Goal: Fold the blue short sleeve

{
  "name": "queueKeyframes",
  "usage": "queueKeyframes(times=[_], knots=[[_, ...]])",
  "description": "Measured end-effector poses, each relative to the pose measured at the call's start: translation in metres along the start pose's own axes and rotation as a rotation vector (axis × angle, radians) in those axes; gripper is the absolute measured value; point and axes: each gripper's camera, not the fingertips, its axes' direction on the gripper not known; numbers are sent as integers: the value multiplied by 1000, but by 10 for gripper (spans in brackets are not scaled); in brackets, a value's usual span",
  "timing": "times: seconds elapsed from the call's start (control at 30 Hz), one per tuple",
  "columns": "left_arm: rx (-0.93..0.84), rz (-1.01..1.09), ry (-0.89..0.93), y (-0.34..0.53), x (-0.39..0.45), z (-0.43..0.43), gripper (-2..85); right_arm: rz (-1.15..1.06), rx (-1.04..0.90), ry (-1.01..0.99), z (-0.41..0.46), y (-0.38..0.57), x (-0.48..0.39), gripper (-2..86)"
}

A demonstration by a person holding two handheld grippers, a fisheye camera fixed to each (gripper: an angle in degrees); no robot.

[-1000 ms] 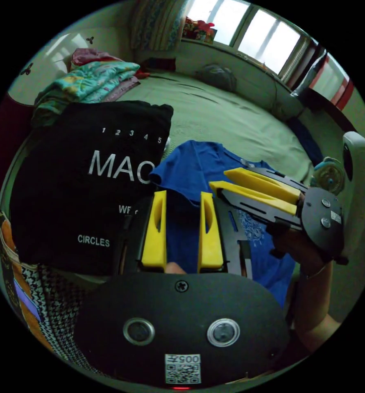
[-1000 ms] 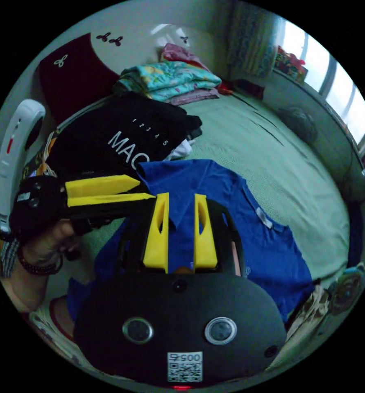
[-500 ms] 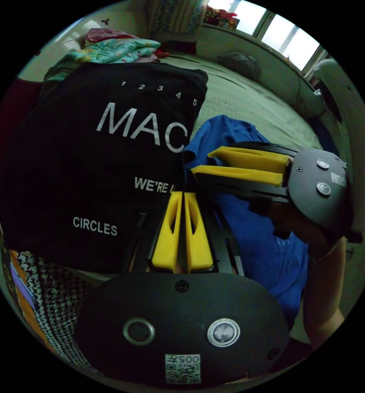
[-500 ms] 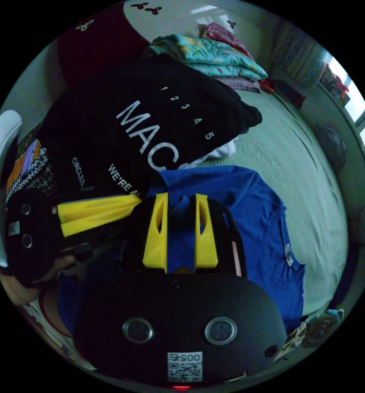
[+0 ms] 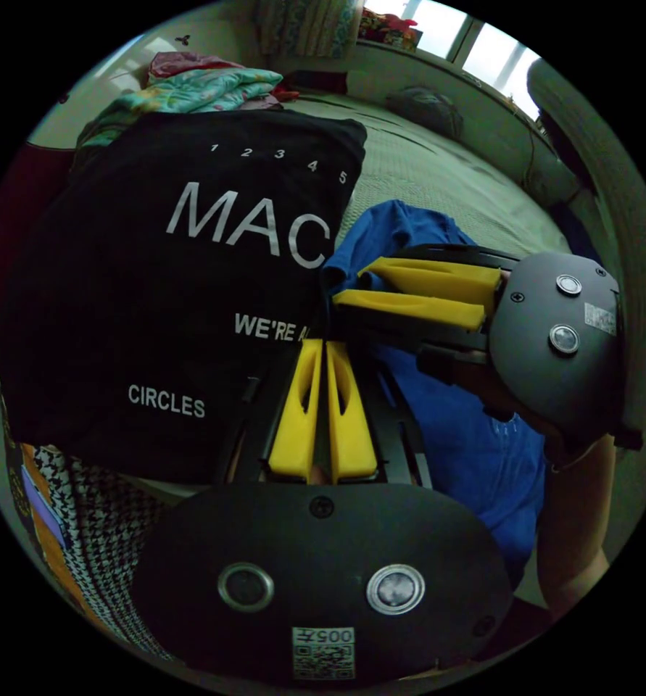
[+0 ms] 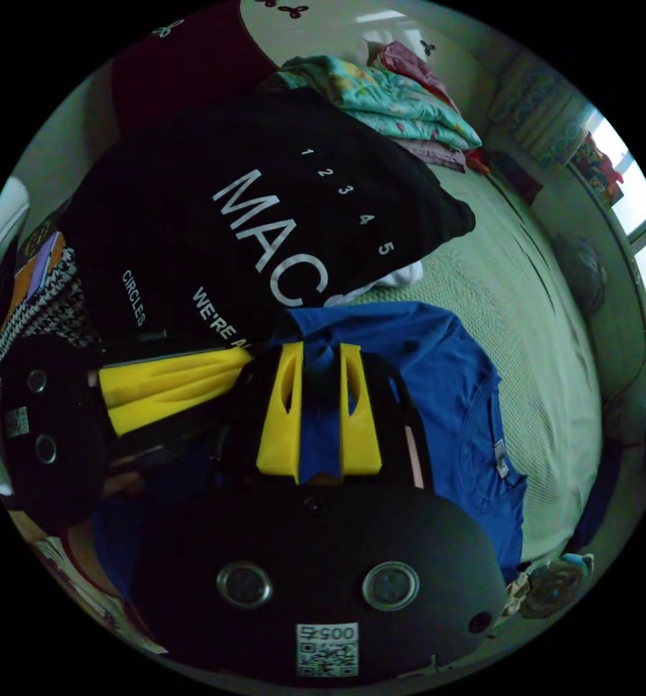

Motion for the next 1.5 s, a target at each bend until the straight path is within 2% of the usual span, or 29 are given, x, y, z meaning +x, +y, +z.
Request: queueKeyframes(times=[0.17,0.53,0.87,1.07,1.2,1.3,1.4,1.5], knots=[[-6,3,-2,-7,1,8,1,81,11,-17,0,1,20,7],[-10,9,0,-17,10,19,2,262,95,-143,-12,22,75,-6],[-11,14,23,-21,22,18,2,409,157,-156,-32,59,133,-17],[68,69,44,-17,42,-11,2,469,255,-189,-48,94,157,-16],[127,141,85,-8,63,-33,2,547,250,-193,-48,123,178,-14],[98,168,42,-2,80,-29,2,656,164,-92,-40,149,197,-9],[31,185,51,2,93,-13,1,605,145,-120,-42,164,197,2],[10,169,13,5,100,-5,1,448,150,-94,-49,164,174,39]])
